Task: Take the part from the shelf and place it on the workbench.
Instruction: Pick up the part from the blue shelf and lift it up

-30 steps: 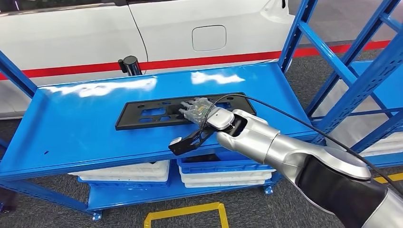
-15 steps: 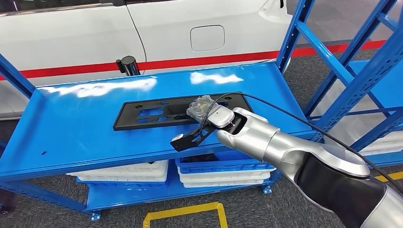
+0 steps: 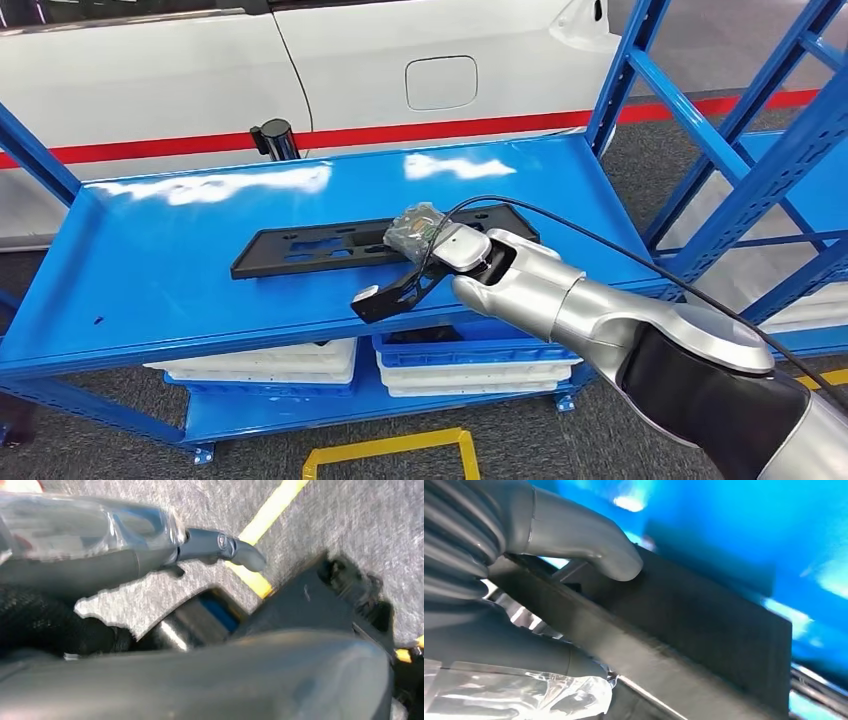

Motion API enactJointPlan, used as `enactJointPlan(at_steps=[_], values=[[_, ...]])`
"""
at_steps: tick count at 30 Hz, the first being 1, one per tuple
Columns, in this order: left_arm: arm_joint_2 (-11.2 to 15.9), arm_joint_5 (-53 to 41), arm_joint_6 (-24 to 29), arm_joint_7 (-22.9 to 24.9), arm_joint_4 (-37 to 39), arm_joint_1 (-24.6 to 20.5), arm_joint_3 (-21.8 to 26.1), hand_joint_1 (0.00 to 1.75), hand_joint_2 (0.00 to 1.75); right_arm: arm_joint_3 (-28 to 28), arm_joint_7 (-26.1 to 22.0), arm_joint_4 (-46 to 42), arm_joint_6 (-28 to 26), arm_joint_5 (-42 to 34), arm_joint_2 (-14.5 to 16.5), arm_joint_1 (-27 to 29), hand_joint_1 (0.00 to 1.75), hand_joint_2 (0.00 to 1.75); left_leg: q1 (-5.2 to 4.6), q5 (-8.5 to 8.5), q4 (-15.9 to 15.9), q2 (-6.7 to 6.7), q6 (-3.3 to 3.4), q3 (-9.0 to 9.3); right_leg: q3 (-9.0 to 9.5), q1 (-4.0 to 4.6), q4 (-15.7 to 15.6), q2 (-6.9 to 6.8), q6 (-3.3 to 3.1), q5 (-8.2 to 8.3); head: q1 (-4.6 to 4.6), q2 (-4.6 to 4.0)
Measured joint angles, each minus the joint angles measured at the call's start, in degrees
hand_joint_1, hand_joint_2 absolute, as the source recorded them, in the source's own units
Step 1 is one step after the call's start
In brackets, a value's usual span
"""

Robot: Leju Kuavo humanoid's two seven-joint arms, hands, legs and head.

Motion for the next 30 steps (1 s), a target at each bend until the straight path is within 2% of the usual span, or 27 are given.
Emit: enactJointPlan(at_steps=[2,4,5,7,8,9,10,11,13,14,15,17,19,21,23,24,25,26,28,29,30], values=[[0.02,0.07,0.17,-0.14,0.01,0.03,0.05,0.0,0.0,-0.44,-1.82,-0.1,-2.58,-3.96,0.11,0.33,1.75,1.75,0.16,-0.03,-0.05,-0.01,-0.55,-0.09,-0.09,0.17,-0.05,0.06,-0.79,0.2,-0.02,0.0],[0.04,0.29,0.34,-0.32,0.02,0.09,0.18,0.0,0.0,-1.27,-3.91,-0.68,-6.13,-8.51,0.2,0.69,1.75,1.75,0.4,-1.46,2.11,0.18,-1.14,-1.13,-0.1,0.06,-0.15,0.02,-1.46,0.4,-0.05,0.0],[0.05,0.51,0.4,-0.38,0.02,0.09,0.26,0.0,0.0,-1.84,-5.13,-1.26,-8.19,-10.99,0.24,0.92,1.75,1.75,0.47,-3.02,4.98,0.28,-1.39,-2.48,-0.1,-0.02,-0.18,0.0,-1.71,0.46,-0.07,0.0],[0.05,1.08,0.44,-0.67,0.02,0.05,0.51,0.0,0.0,-3.24,-7.98,-3.17,-12.23,-16.57,0.23,1.51,1.75,1.75,0.51,-6.68,13.23,0.35,-1.75,-6.34,-0.1,0.02,-0.17,0.01,-1.97,0.45,-0.09,0.01],[0.04,1.38,0.38,-1.03,0.02,0.06,0.69,0.0,0.0,-4.01,-9.45,-4.64,-13.92,-19.91,0.22,1.87,1.75,1.75,0.5,-7.75,16.57,0.35,-1.81,-7.97,-0.08,0.06,-0.16,0.03,-2.01,0.42,-0.09,0.01],[0.03,1.66,0.32,-1.54,0.02,0.12,0.91,0.0,0.0,-4.82,-10.84,-6.52,-15.36,-23.44,0.19,2.23,1.75,1.75,0.48,-7.8,17.96,0.35,-1.77,-8.68,-0.02,0.12,-0.16,0.08,-2.04,0.39,-0.09,0.01],[0.04,1.9,0.26,-2.1,0.02,0.23,1.15,0.0,0.0,-5.64,-12.08,-8.64,-16.56,-27.07,0.16,2.56,1.75,1.75,0.44,-6.79,16.96,0.35,-1.59,-8.26,0.07,0.16,-0.15,0.16,-2.05,0.35,-0.09,0.01],[0.06,2.13,0.21,-2.6,0.03,0.38,1.36,0.0,0.0,-6.59,-13.12,-11.1,-17.6,-30.84,0.08,2.83,1.75,1.75,0.36,-4.91,13.63,0.35,-1.28,-6.71,0.2,0.19,-0.15,0.26,-2.02,0.29,-0.09,0.0],[0.15,2.39,0.27,-3.26,0.1,0.81,1.67,0.0,0.87,-8.55,-14.84,-15.98,-19.13,-37.31,-0.25,3.24,1.75,1.75,0.02,-1.18,5.01,0.4,-0.45,-2.62,0.34,0.33,-0.14,0.41,-1.82,0.12,-0.09,0.0],[0.2,2.46,0.34,-3.52,0.15,0.98,1.78,0.0,1.31,-9.55,-15.62,-18.5,-19.65,-40.13,-0.59,3.46,1.75,1.75,-0.16,-0.16,2.05,0.44,-0.18,-1.24,0.29,0.43,-0.12,0.44,-1.67,0.04,-0.07,0.0],[0.24,2.52,0.42,-3.78,0.19,1.11,1.9,0.0,1.75,-10.45,-16.42,-20.85,-19.99,-42.39,-1.02,3.77,1.75,1.75,-0.31,0.17,0.6,0.44,-0.03,-0.58,0.22,0.51,-0.11,0.45,-1.49,-0.05,-0.04,0.0],[0.25,2.78,0.54,-4.28,0.22,1.26,2.24,0.0,1.75,-12.18,-18.37,-25.71,-20.22,-46.83,-2.05,4.71,1.75,1.75,-0.39,0.15,0.21,0.37,0.06,-0.5,0.19,0.53,-0.17,0.43,-1.01,-0.14,0.01,0.0],[0.23,3.1,0.61,-4.78,0.22,1.41,2.68,0.0,0.87,-13.8,-20.67,-30.27,-20.21,-51.0,-3.0,5.9,1.75,1.75,-0.2,0.29,0.01,0.38,0.48,-0.42,-0.07,0.42,0.87,0.28,-0.47,-1.14,0.03,0.0],[0.23,3.34,0.63,-5.26,0.22,1.53,2.98,0.0,0.87,-15.2,-22.42,-34.28,-20.16,-53.95,-3.82,6.97,1.75,1.75,-0.03,0.38,-0.15,0.55,1.01,-0.32,-2.3,0.37,6.22,0.11,-0.06,-4.6,0.06,0.0],[0.26,3.61,0.64,-5.67,0.23,1.66,3.16,0.0,1.75,-16.16,-23.65,-37.49,-20.0,-56.07,-4.52,8.38,1.75,1.75,-0.03,0.33,-0.13,0.66,1.3,-0.3,-5.96,0.37,14.39,0.05,0.21,-8.47,0.08,0.0],[0.28,3.78,0.64,-5.87,0.23,1.71,3.26,0.0,1.75,-16.5,-24.28,-38.86,-19.83,-57.16,-4.81,9.4,1.75,1.75,-0.02,0.3,-0.13,0.65,1.34,-0.27,-7.14,0.32,16.98,0.04,0.32,-9.2,0.08,0.0],[0.3,3.97,0.66,-6.1,0.23,1.75,3.38,0.0,1.75,-16.79,-25.05,-40.18,-19.61,-58.28,-5.06,10.59,1.75,1.75,0.0,0.27,-0.11,0.58,1.35,-0.22,-7.26,0.25,17.33,0.01,0.39,-8.75,0.08,0.0],[0.31,4.17,0.67,-6.38,0.23,1.78,3.53,0.0,1.75,-17.1,-25.97,-41.51,-19.31,-59.42,-5.32,11.79,1.75,1.75,0.03,0.23,-0.07,0.49,1.31,-0.13,-6.18,0.16,15.21,-0.03,0.43,-7.26,0.08,0.0],[0.33,4.49,0.68,-6.93,0.23,1.85,3.87,0.0,1.75,-17.66,-27.88,-43.72,-18.69,-61.23,-5.66,13.61,1.75,1.75,0.07,0.03,0.08,0.32,1.0,0.05,-1.89,0.0,6.63,-0.16,0.41,-3.36,0.07,0.0],[0.36,4.63,0.68,-7.19,0.24,1.88,4.04,0.0,1.75,-17.94,-28.75,-44.68,-18.37,-61.9,-5.78,14.23,1.75,1.75,-0.03,-0.09,0.18,0.28,0.73,0.09,-0.14,0.02,3.03,-0.17,0.28,-2.03,0.05,0.0],[0.39,4.74,0.67,-7.4,0.25,1.89,4.17,0.0,1.75,-18.17,-29.46,-45.58,-18.08,-62.39,-5.83,14.86,1.75,1.75,-0.13,-0.18,0.25,0.28,0.44,0.09,0.89,0.08,0.86,-0.14,0.06,-1.35,0.03,0.0]])
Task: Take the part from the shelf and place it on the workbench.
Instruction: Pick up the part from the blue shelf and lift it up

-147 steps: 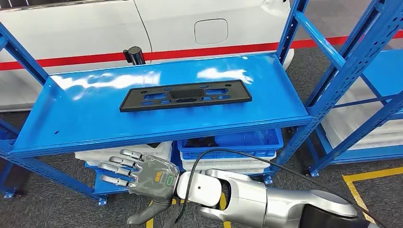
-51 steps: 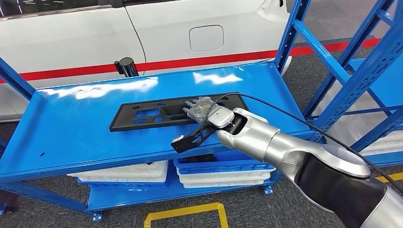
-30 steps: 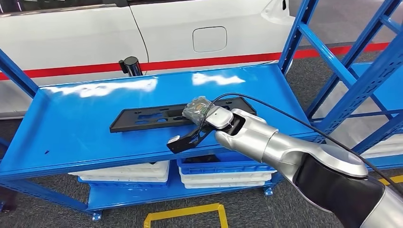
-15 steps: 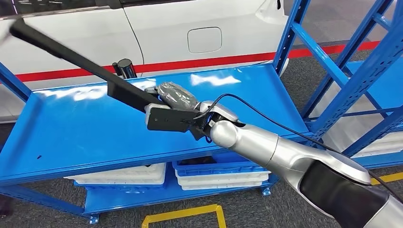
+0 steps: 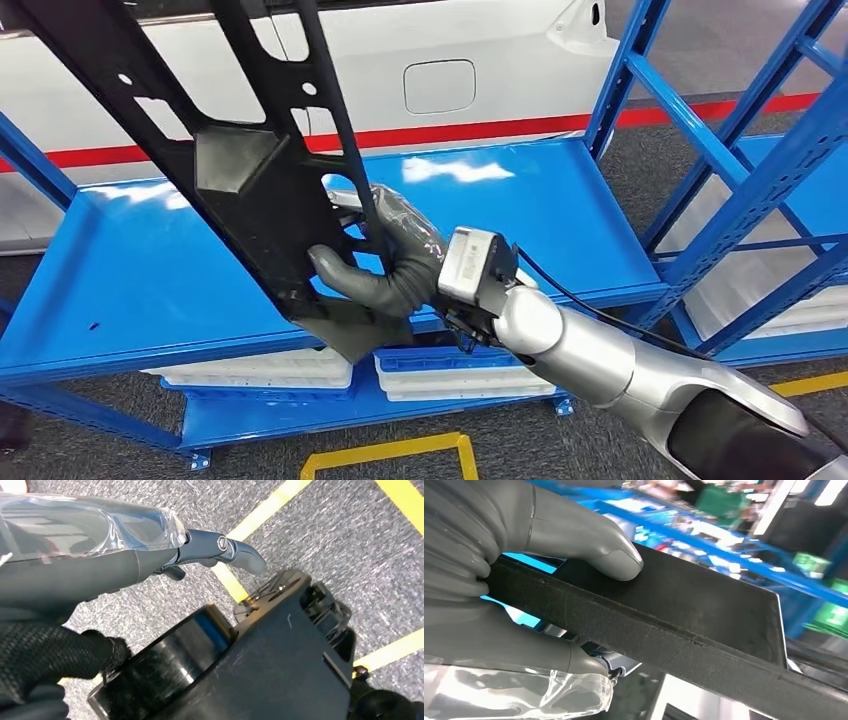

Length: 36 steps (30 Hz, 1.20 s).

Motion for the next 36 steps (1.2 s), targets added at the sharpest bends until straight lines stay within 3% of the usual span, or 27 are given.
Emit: enactJointPlan(at_steps=[3,5,6,8,10,11,12,14,16,20,22,24,25,26,27,29,31,34,36], values=[[0.09,0.24,-0.12,-0.7,0.02,0.05,0.3,0.0,1.75,-0.66,-1.97,-2.8,1.15,-1.2,-0.22,3.48,1.75,1.75,-0.02,-0.04,-0.04,-0.04,-0.7,0.01,0.26,0.34,-0.81,0.05,-0.96,0.3,-0.03,0.0],[0.13,0.25,-0.27,-1.23,0.02,0.1,0.45,0.0,1.75,-0.95,-3.12,-4.46,2.13,-1.9,-0.29,6.18,1.75,1.75,0.17,-1.18,1.47,0.1,-1.18,-0.68,0.32,0.17,-0.89,-0.06,-1.54,0.44,-0.08,0.0],[0.16,0.23,-0.33,-1.44,0.02,0.1,0.51,0.0,1.75,-1.06,-3.65,-5.15,2.55,-2.23,-0.29,7.19,1.75,1.75,0.24,-2.62,3.91,0.18,-1.44,-1.76,0.34,0.03,-0.93,-0.12,-1.75,0.5,-0.11,0.0],[0.2,0.1,-0.43,-1.72,0.02,0.02,0.62,0.0,1.75,-1.36,-4.67,-6.24,3.19,-2.72,-0.29,9.1,1.75,1.75,0.33,-6.37,11.76,0.3,-1.84,-5.32,0.36,0.01,-0.94,-0.19,-1.97,0.48,-0.18,0.0],[0.22,-0.12,-0.43,-1.86,0.02,-0.06,0.9,0.0,1.75,-1.68,-5.6,-7.2,3.72,-3.11,-0.3,11.61,1.75,1.75,0.33,-7.98,17.36,0.32,-1.88,-7.93,0.39,0.13,-0.93,-0.28,-2.05,0.43,-0.16,0.0],[0.22,-0.16,-0.32,-1.95,0.02,-0.08,1.08,0.0,1.75,-1.81,-5.98,-7.65,3.97,-3.24,-0.31,12.88,1.75,1.75,0.29,-7.25,16.91,0.32,-1.71,-7.72,0.42,0.2,-0.93,-0.28,-2.07,0.41,-0.16,0.0],[0.22,-0.11,-0.16,-2.09,0.02,-0.08,1.25,0.0,1.75,-1.93,-6.28,-8.13,4.19,-3.33,-0.31,13.98,1.75,1.75,0.22,-5.72,14.22,0.32,-1.44,-6.4,0.48,0.27,-0.93,-0.24,-2.07,0.39,-0.16,0.0],[0.27,0.37,0.19,-2.7,0.02,0.04,1.5,0.0,1.75,-2.26,-6.59,-9.06,4.43,-3.25,-0.32,15.43,1.75,1.75,-0.14,-2.24,5.62,0.33,-0.61,-2.13,0.57,0.48,-0.9,-0.06,-1.97,0.32,-0.17,0.0],[0.33,0.81,0.42,-3.6,0.02,0.23,1.72,0.0,1.75,-2.71,-6.58,-9.9,4.46,-2.92,-0.35,16.55,1.75,1.75,-0.48,-0.91,0.66,0.32,-0.14,0.29,0.51,0.67,-0.9,0.06,-1.65,0.24,-0.12,0.0],[0.31,0.88,1.27,-4.67,0.02,0.43,1.92,0.0,1.75,-3.2,-6.43,-10.95,4.45,-2.44,-0.42,18.4,1.75,1.75,-0.27,-0.49,-0.36,0.23,0.57,0.63,0.28,0.59,-0.35,-0.05,-0.53,-0.37,-0.04,0.0],[0.27,1.04,2.01,-4.43,0.02,0.48,1.98,0.0,1.75,-3.45,-6.37,-11.34,4.27,-2.18,-0.44,18.94,1.75,1.75,0.01,-0.25,-0.76,0.38,1.03,0.9,-1.86,0.54,4.67,-0.13,-0.19,-3.51,0.03,0.0],[0.26,1.34,2.56,-3.87,0.02,0.53,2.08,0.0,1.75,-3.57,-6.17,-11.47,3.89,-1.9,-0.46,19.63,1.75,1.75,-0.02,-0.26,-0.77,0.44,1.2,0.9,-5.69,0.53,12.97,-0.17,0.03,-7.46,0.07,0.0],[0.26,1.47,2.68,-3.68,0.02,0.56,2.19,0.0,1.75,-3.59,-6.05,-11.47,3.71,-1.79,-0.48,20.05,1.75,1.75,-0.03,-0.27,-0.76,0.43,1.22,0.9,-7.09,0.52,15.92,-0.17,0.12,-8.37,0.08,0.0],[0.26,1.56,2.77,-3.53,0.02,0.59,2.32,0.0,1.75,-3.6,-5.94,-11.47,3.58,-1.71,-0.5,20.36,1.75,1.75,-0.04,-0.28,-0.75,0.41,1.23,0.91,-7.51,0.52,16.78,-0.17,0.16,-8.18,0.08,0.0],[0.26,1.6,2.81,-3.45,0.02,0.61,2.45,0.0,1.75,-3.61,-5.88,-11.48,3.51,-1.69,-0.52,20.56,1.75,1.75,-0.04,-0.29,-0.73,0.37,1.22,0.96,-6.87,0.5,15.48,-0.17,0.18,-7.05,0.08,0.0],[0.25,1.74,2.84,-3.31,0.02,0.64,2.68,0.0,1.75,-3.66,-5.79,-11.51,3.4,-1.69,-0.53,20.65,1.75,1.75,-0.03,-0.3,-0.63,0.27,1.09,1.13,-2.71,0.39,7.22,-0.17,0.14,-2.93,0.08,0.0],[0.23,2.07,2.81,-3.04,0.02,0.66,2.91,0.0,1.75,-3.74,-5.58,-11.56,3.1,-1.68,-0.54,20.67,1.75,1.75,-0.24,-0.29,-0.39,0.16,0.7,1.08,0.74,0.42,0.25,-0.1,-0.13,-0.21,0.05,0.0],[0.25,2.56,2.75,-2.62,0.02,0.69,3.25,0.0,1.75,-3.91,-5.19,-11.62,2.03,-1.69,-0.58,20.95,1.75,1.75,-0.42,-0.08,-0.2,0.06,-0.05,0.71,1.0,0.55,-1.31,-0.06,-0.9,0.55,0.01,0.0],[0.3,2.83,2.73,-2.58,0.02,0.75,3.43,0.0,1.75,-4.16,-5.29,-11.62,1.3,-1.78,-0.6,21.24,1.75,1.75,-0.27,-1.33,1.08,0.13,-0.65,0.03,0.64,0.4,-1.4,-0.21,-1.61,1.0,-0.03,0.0]])
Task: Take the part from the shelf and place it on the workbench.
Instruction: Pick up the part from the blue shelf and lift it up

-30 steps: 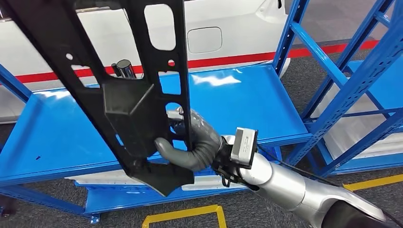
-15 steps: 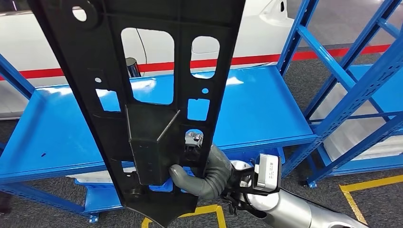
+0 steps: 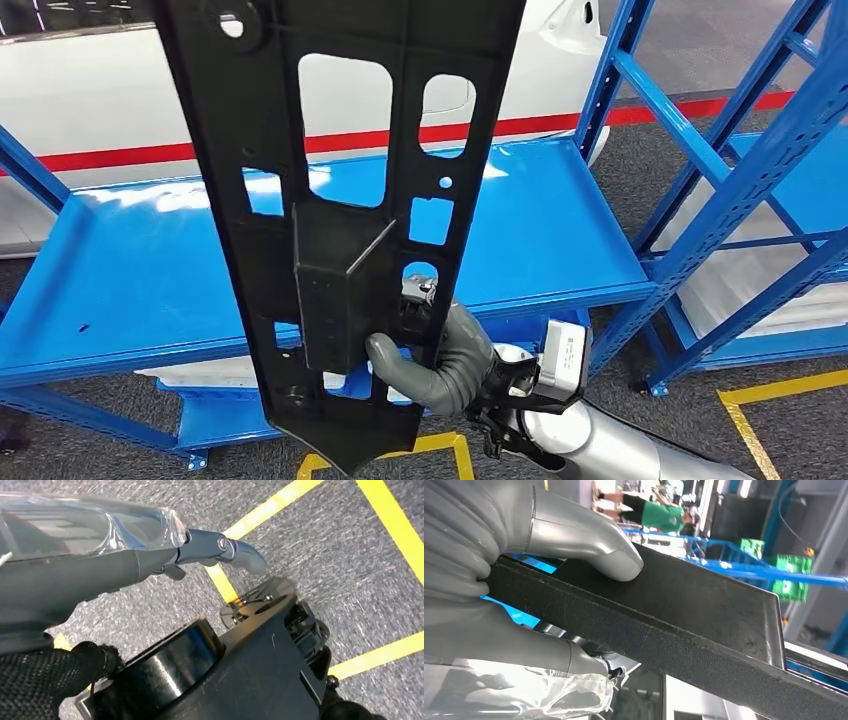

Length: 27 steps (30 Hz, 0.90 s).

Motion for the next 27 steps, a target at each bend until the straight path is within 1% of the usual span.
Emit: enactJointPlan(at_steps=[1,2,3,4,5,6,7,9,10,11,12,13,14,15,16,17,19,20,21,22,23,24,25,26,27], values=[[0.03,0.15,-0.01,-0.01,0.0,0.02,0.14,0.0,1.75,-0.15,-0.16,0.0,-0.26,-0.07,0.0,0.16,1.75,1.75,0.11,-1.74,2.27,0.04,-0.34,-0.9,-0.27,-0.14,-0.07,-0.12,-0.39,0.28,-0.03,0.0],[0.03,0.29,-0.01,-0.02,0.0,0.01,0.31,0.0,1.75,-0.26,-0.33,0.0,-0.38,-0.15,-0.01,0.37,1.75,1.75,0.23,-4.12,5.81,0.1,-0.66,-2.21,-0.58,-0.17,-0.06,-0.22,-0.64,0.52,-0.06,0.0],[0.03,0.42,-0.01,-0.03,0.0,-0.02,0.5,0.0,1.75,-0.33,-0.46,0.0,-0.44,-0.21,-0.01,0.64,1.75,1.75,0.3,-6.57,10.11,0.1,-0.92,-3.67,-0.92,-0.17,-0.05,-0.32,-0.81,0.77,-0.08,0.0],[0.03,0.51,0.0,-0.04,-0.01,-0.07,0.7,0.0,1.75,-0.34,-0.53,0.0,-0.48,-0.28,-0.02,0.9,1.75,1.75,0.37,-8.53,14.09,0.1,-1.09,-4.92,-1.26,-0.15,-0.04,-0.41,-0.87,1.03,-0.07,0.0],[0.03,0.59,0.01,-0.04,-0.01,-0.1,0.84,0.0,1.75,-0.34,-0.54,0.0,-0.49,-0.33,-0.02,1.14,1.75,1.75,0.39,-9.53,16.46,0.11,-1.15,-5.36,-1.59,-0.15,-0.03,-0.46,-0.87,1.31,-0.07,0.0],[0.02,0.6,0.04,-0.02,-0.01,-0.11,0.92,0.0,1.75,-0.34,-0.55,0.0,-0.53,-0.35,-0.02,1.33,1.75,1.75,0.4,-9.45,16.48,0.11,-1.13,-4.67,-1.89,-0.14,-0.03,-0.49,-0.82,1.59,-0.07,0.0],[0.02,0.59,0.08,0.04,-0.01,-0.07,0.97,0.0,1.75,-0.36,-0.55,0.0,-0.55,-0.38,-0.02,1.44,1.75,1.75,0.4,-8.39,13.98,0.11,-0.99,-2.8,-2.18,-0.14,-0.03,-0.47,-0.75,1.89,-0.07,0.0],[0.05,0.55,0.16,0.26,0.0,0.13,0.98,0.0,1.75,-0.42,-0.59,0.0,-0.59,-0.39,-0.02,1.53,1.75,1.75,0.34,-5.38,4.42,0.12,-0.44,2.85,-2.67,-0.12,-0.03,-0.36,-0.43,2.52,-0.07,0.0],[0.09,0.55,0.2,0.36,0.0,0.25,0.99,0.0,1.75,-0.49,-0.62,0.0,-0.59,-0.39,-0.02,1.55,1.75,1.75,0.16,-4.21,0.44,0.1,-0.13,4.93,-2.87,-0.08,-0.04,-0.32,-0.17,2.84,-0.04,0.0],[0.12,0.56,0.23,0.43,0.0,0.37,1.01,0.0,1.75,-0.57,-0.66,0.0,-0.59,-0.39,-0.02,1.57,1.75,1.75,-0.05,-3.56,-1.98,0.07,0.14,6.04,-3.06,-0.06,-0.05,-0.31,0.16,3.17,-0.04,0.0],[0.15,0.57,0.26,0.46,0.0,0.45,1.03,0.0,1.75,-0.66,-0.69,0.0,-0.59,-0.39,-0.02,1.6,1.75,1.75,-0.29,-3.33,-2.75,0.02,0.4,6.15,-3.24,-0.07,-0.09,-0.34,0.52,3.5,-0.02,0.0],[0.16,0.59,0.29,0.48,0.0,0.52,1.06,0.0,1.75,-0.72,-0.71,0.0,-0.59,-0.39,-0.03,1.63,1.75,1.75,-0.48,-2.88,-2.59,-0.04,0.65,5.79,-3.37,-0.07,-0.2,-0.36,0.9,3.86,0.0,0.0],[0.15,0.59,0.3,0.48,0.0,0.55,1.08,0.0,1.75,-0.79,-0.72,0.0,-0.59,-0.39,-0.04,1.68,1.75,1.75,-0.37,-2.48,-2.61,-0.03,0.99,5.43,-3.57,-0.14,-0.24,-0.37,1.23,4.07,-0.02,0.0],[0.14,0.59,0.32,0.47,0.0,0.57,1.09,0.0,1.75,-0.87,-0.74,0.0,-0.59,-0.39,-0.06,1.73,1.75,1.75,-0.25,-2.01,-2.69,0.0,1.4,5.07,-3.92,-0.17,0.1,-0.36,1.49,3.66,0.01,0.0],[0.14,0.57,0.35,0.44,0.0,0.56,1.11,0.0,1.75,-0.97,-0.75,0.0,-0.59,-0.4,-0.08,1.78,1.75,1.75,-0.09,-1.49,-2.83,0.08,1.84,4.66,-4.59,-0.2,1.36,-0.33,1.69,2.29,0.06,0.0],[0.13,0.55,0.42,0.38,0.0,0.55,1.14,0.0,1.75,-1.07,-0.78,0.0,-0.59,-0.4,-0.09,1.85,1.75,1.75,0.05,-1.0,-2.93,0.18,2.19,4.18,-5.64,-0.27,3.92,-0.32,1.83,-0.05,0.11,0.0],[0.13,0.47,0.66,0.18,0.0,0.54,1.2,0.0,1.75,-1.18,-0.79,0.0,-0.59,-0.44,-0.1,2.0,1.75,1.75,-0.02,-0.18,-2.89,0.33,2.55,3.15,-8.22,-0.34,11.81,-0.31,2.08,-5.37,0.21,0.0],[0.12,0.45,0.8,0.09,0.0,0.54,1.21,0.0,1.75,-1.19,-0.79,0.0,-0.59,-0.47,-0.11,2.12,1.75,1.75,-0.05,0.17,-2.87,0.37,2.55,2.66,-9.06,-0.35,15.35,-0.31,2.19,-6.87,0.22,0.0],[0.12,0.45,0.92,0.02,0.0,0.54,1.22,0.0,1.75,-1.2,-0.79,0.0,-0.59,-0.5,-0.11,2.25,1.75,1.75,-0.08,0.5,-2.85,0.39,2.52,2.23,-9.07,-0.35,17.22,-0.31,2.27,-7.19,0.22,0.0],[0.12,0.48,1.01,-0.03,0.0,0.54,1.23,0.0,1.75,-1.2,-0.78,0.0,-0.59,-0.54,-0.11,2.36,1.75,1.75,-0.08,0.78,-2.83,0.39,2.44,1.87,-7.88,-0.36,16.72,-0.32,2.3,-6.49,0.22,0.0],[0.12,0.53,1.07,-0.05,0.0,0.54,1.25,0.0,1.75,-1.21,-0.78,0.0,-0.59,-0.56,-0.11,2.43,1.75,1.75,-0.07,1.0,-2.79,0.38,2.32,1.63,-5.38,-0.36,13.71,-0.32,2.29,-5.17,0.22,0.0],[0.12,0.58,1.09,-0.07,0.0,0.52,1.27,0.0,1.75,-1.22,-0.78,0.0,-0.59,-0.56,-0.11,2.45,1.75,1.75,-0.06,1.17,-2.71,0.36,2.17,1.51,-2.03,-0.36,9.03,-0.32,2.23,-3.89,0.22,0.0],[0.12,0.63,1.09,-0.09,0.0,0.5,1.28,0.0,1.75,-1.25,-0.79,0.0,-0.59,-0.57,-0.1,2.43,1.75,1.75,-0.13,1.31,-2.61,0.34,1.95,1.39,1.17,-0.29,4.28,-0.3,2.09,-3.13,0.22,0.0],[0.12,0.67,1.08,-0.11,0.0,0.48,1.28,0.0,1.75,-1.28,-0.81,-0.01,-0.59,-0.57,-0.1,2.42,1.75,1.75,-0.2,1.44,-2.51,0.32,1.7,1.34,3.4,-0.2,0.83,-0.27,1.85,-2.7,0.21,0.0],[0.12,0.69,1.07,-0.13,0.0,0.46,1.29,0.0,1.75,-1.33,-0.83,-0.01,-0.58,-0.59,-0.1,2.41,1.75,1.75,-0.28,1.56,-2.38,0.3,1.45,1.26,4.5,-0.1,-1.07,-0.23,1.55,-2.74,0.2,0.0]])
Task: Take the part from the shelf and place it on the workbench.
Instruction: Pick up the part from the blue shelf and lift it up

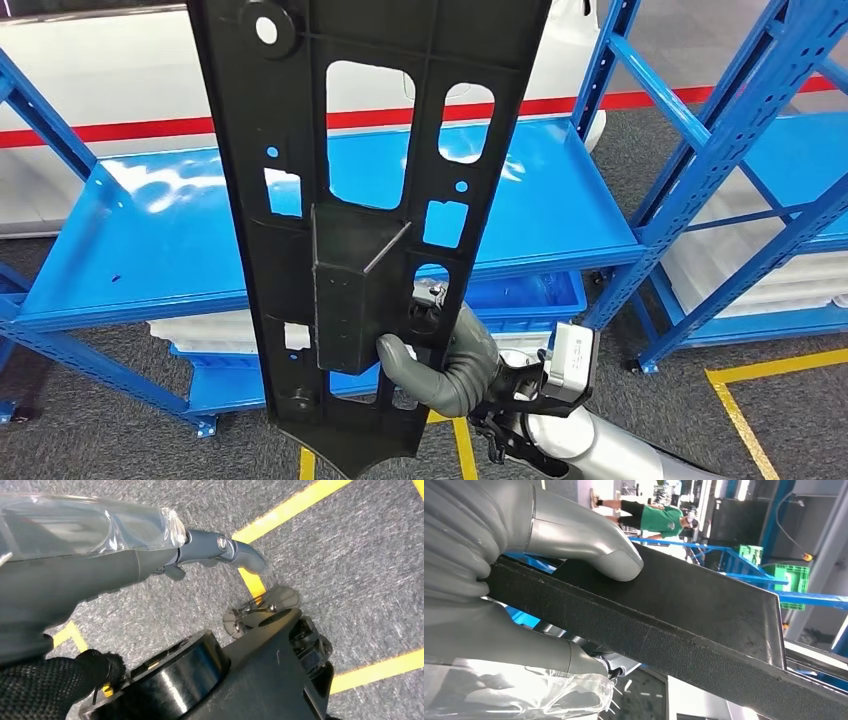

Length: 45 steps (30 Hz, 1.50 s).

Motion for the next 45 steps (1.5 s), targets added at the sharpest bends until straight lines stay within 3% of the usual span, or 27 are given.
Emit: enactJointPlan(at_steps=[2,4,5,8,9,10,11,13,15,17,19,21,23,24,25,26,28,30,34,36,38,39,40,41,42,44,45], values=[[0.01,0.03,-0.01,-0.02,0.0,-0.02,0.02,0.0,1.75,-0.15,-0.04,0.0,0.01,-0.07,0.01,0.04,1.75,1.75,-0.06,0.26,0.11,-0.02,-0.57,-0.21,-0.14,0.09,-0.43,0.04,-0.68,0.06,-0.03,0.0],[0.05,0.09,-0.04,-0.02,0.0,-0.03,0.03,0.0,1.75,-0.29,-0.07,0.01,0.03,-0.13,0.03,0.03,1.75,1.75,0.13,-0.8,1.57,0.01,-1.24,-1.01,-0.4,-0.06,-0.6,-0.09,-1.39,0.39,-0.07,0.0],[0.08,0.14,-0.08,-0.03,0.0,-0.07,0.04,0.0,1.75,-0.33,-0.09,0.01,0.07,-0.17,0.05,0.02,1.75,1.75,0.26,-2.38,3.97,0.03,-1.62,-2.05,-0.56,-0.18,-0.67,-0.19,-1.74,0.63,-0.11,0.0],[0.09,0.43,-0.36,-0.16,-0.01,-0.32,0.28,0.0,1.75,-0.34,-0.13,0.01,0.16,-0.39,0.08,0.1,1.75,1.75,0.54,-8.29,15.78,0.07,-2.46,-6.83,-1.11,-0.19,-0.62,-0.43,-2.12,1.06,-0.18,0.0],[0.09,0.51,-0.51,-0.24,-0.01,-0.38,0.41,0.0,1.75,-0.34,-0.15,0.01,0.16,-0.45,0.08,0.14,1.75,1.75,0.56,-8.82,18.01,0.07,-2.54,-7.54,-1.23,-0.19,-0.6,-0.47,-2.12,1.14,-0.17,0.0],[0.09,0.55,-0.63,-0.29,-0.01,-0.4,0.53,0.0,1.75,-0.34,-0.17,0.01,0.16,-0.5,0.08,0.18,1.75,1.75,0.57,-8.2,18.0,0.07,-2.52,-7.14,-1.27,-0.19,-0.59,-0.47,-2.1,1.19,-0.17,0.0],[0.09,0.55,-0.72,-0.33,-0.01,-0.38,0.61,0.0,1.75,-0.34,-0.21,0.01,0.16,-0.52,0.08,0.2,1.75,1.75,0.58,-6.63,15.69,0.07,-2.41,-5.71,-1.26,-0.18,-0.58,-0.45,-2.08,1.23,-0.17,0.0],[0.1,0.54,-0.75,-0.31,0.0,-0.21,0.68,0.0,1.75,-0.36,-0.27,0.01,0.16,-0.55,0.08,0.19,1.75,1.75,0.49,-2.92,7.16,0.05,-1.92,-1.12,-1.22,-0.11,-0.56,-0.35,-1.92,1.26,-0.17,0.0],[0.13,0.54,-0.75,-0.24,0.0,0.03,0.75,0.0,1.75,-0.38,-0.31,0.0,0.16,-0.57,0.08,0.16,1.75,1.75,0.17,-1.4,1.19,0.01,-1.34,1.65,-1.51,0.03,-0.55,-0.26,-1.47,1.45,-0.15,0.0],[0.13,0.55,-0.76,-0.18,0.0,0.18,0.86,0.0,1.75,-0.42,-0.31,-0.01,0.16,-0.6,0.08,0.14,1.75,1.75,-0.04,-1.45,0.0,-0.02,-0.88,1.67,-1.96,0.1,-0.55,-0.24,-0.86,1.76,-0.12,0.0],[0.09,0.55,-0.77,-0.18,0.0,0.19,0.96,0.0,1.75,-0.48,-0.31,-0.01,0.16,-0.61,0.07,0.13,1.75,1.75,0.25,-1.15,-0.36,0.01,-0.24,1.38,-2.48,0.09,0.26,-0.23,-0.37,1.03,-0.08,0.0],[0.04,0.55,-0.78,-0.19,0.0,0.19,1.01,0.0,1.75,-0.56,-0.33,-0.01,0.16,-0.61,0.06,0.12,1.75,1.75,0.46,-0.73,-0.64,0.1,0.44,1.17,-4.67,0.08,5.32,-0.23,-0.06,-2.32,0.01,0.01],[0.04,0.55,-0.78,-0.18,0.0,0.22,1.04,0.0,1.75,-0.6,-0.33,0.0,0.16,-0.61,0.06,0.18,1.75,1.75,0.32,-0.45,-0.63,0.17,0.84,0.77,-8.37,0.06,13.79,-0.24,0.09,-6.4,0.06,0.01],[0.04,0.55,-0.78,-0.18,0.0,0.23,1.06,0.0,1.75,-0.6,-0.32,0.01,0.16,-0.61,0.05,0.23,1.75,1.75,0.25,-0.31,-0.61,0.18,0.94,0.57,-9.67,0.05,16.81,-0.24,0.14,-7.37,0.06,0.01],[0.04,0.55,-0.78,-0.18,0.0,0.24,1.07,0.0,1.75,-0.6,-0.31,0.01,0.16,-0.61,0.05,0.26,1.75,1.75,0.19,-0.19,-0.57,0.18,0.97,0.42,-9.88,0.04,17.59,-0.24,0.15,-7.14,0.07,0.0],[0.04,0.55,-0.78,-0.19,0.0,0.25,1.08,0.0,1.75,-0.6,-0.31,0.01,0.16,-0.62,0.04,0.27,1.75,1.75,0.17,-0.08,-0.53,0.15,0.95,0.32,-8.92,0.03,16.02,-0.24,0.13,-5.89,0.07,0.0],[0.04,0.55,-0.78,-0.2,0.0,0.24,1.09,0.0,1.75,-0.61,-0.32,0.01,0.16,-0.63,0.04,0.23,1.75,1.75,0.13,0.01,-0.29,0.06,0.8,0.25,-4.39,0.04,7.6,-0.22,-0.06,-1.98,0.06,0.0],[0.03,0.56,-0.78,-0.2,0.0,0.19,1.1,0.0,1.75,-0.63,-0.35,-0.01,0.17,-0.65,0.05,0.17,1.75,1.75,-0.08,0.13,0.16,0.01,0.37,-0.12,-1.14,0.16,0.93,-0.14,-0.37,0.18,0.03,0.0],[0.04,0.8,-0.84,-0.29,0.0,0.15,1.11,0.0,1.75,-0.71,-0.41,-0.01,0.18,-0.91,0.04,0.16,1.75,1.75,0.0,0.21,0.8,0.06,-1.04,-1.09,-1.46,0.25,-0.22,-0.07,-1.48,1.05,-0.03,0.0],[0.07,0.91,-0.84,-0.34,0.0,0.09,1.15,0.0,1.75,-0.73,-0.45,-0.01,0.2,-1.04,0.05,0.12,1.75,1.75,0.23,-2.74,4.75,0.1,-1.76,-2.82,-1.95,0.01,-0.36,-0.25,-2.09,1.67,-0.07,0.0],[0.07,0.97,-0.84,-0.42,0.0,-0.06,1.2,0.0,1.75,-0.73,-0.46,-0.01,0.21,-1.11,0.05,0.16,1.75,1.75,0.5,-7.39,13.01,0.13,-2.39,-6.04,-2.65,0.02,-0.33,-0.39,-2.37,2.18,-0.1,0.0],[0.07,0.99,-0.84,-0.46,0.0,-0.16,1.23,0.0,1.75,-0.73,-0.46,-0.01,0.23,-1.15,0.04,0.19,1.75,1.75,0.6,-8.95,16.65,0.13,-2.6,-7.28,-3.01,0.03,-0.32,-0.44,-2.38,2.43,-0.09,0.0],[0.07,1.01,-0.84,-0.5,0.0,-0.22,1.26,0.0,1.75,-0.73,-0.46,-0.01,0.26,-1.17,0.04,0.22,1.75,1.75,0.66,-9.41,18.29,0.13,-2.69,-7.54,-3.32,0.04,-0.31,-0.46,-2.34,2.67,-0.09,0.0],[0.07,1.02,-0.84,-0.52,0.0,-0.25,1.28,0.0,1.75,-0.73,-0.47,-0.01,0.3,-1.19,0.04,0.24,1.75,1.75,0.69,-8.79,17.48,0.13,-2.68,-6.58,-3.56,0.04,-0.31,-0.45,-2.27,2.89,-0.09,0.0],[0.07,1.02,-0.84,-0.52,0.0,-0.25,1.28,0.0,1.75,-0.73,-0.48,-0.01,0.32,-1.2,0.04,0.24,1.75,1.75,0.72,-7.3,14.26,0.13,-2.58,-4.48,-3.72,0.04,-0.3,-0.41,-2.16,3.08,-0.09,0.0],[0.08,0.98,-0.81,-0.46,0.0,-0.1,1.28,0.0,1.75,-0.74,-0.49,-0.04,0.34,-1.21,0.04,0.23,1.75,1.75,0.62,-4.13,5.15,0.11,-2.13,0.8,-3.96,0.15,-0.27,-0.31,-1.82,3.42,-0.09,0.0],[0.08,0.96,-0.8,-0.42,0.0,0.0,1.27,0.0,1.75,-0.74,-0.5,-0.08,0.35,-1.22,0.04,0.21,1.75,1.75,0.5,-3.22,1.83,0.09,-1.83,2.46,-4.16,0.26,-0.23,-0.29,-1.57,3.6,-0.08,0.0]])
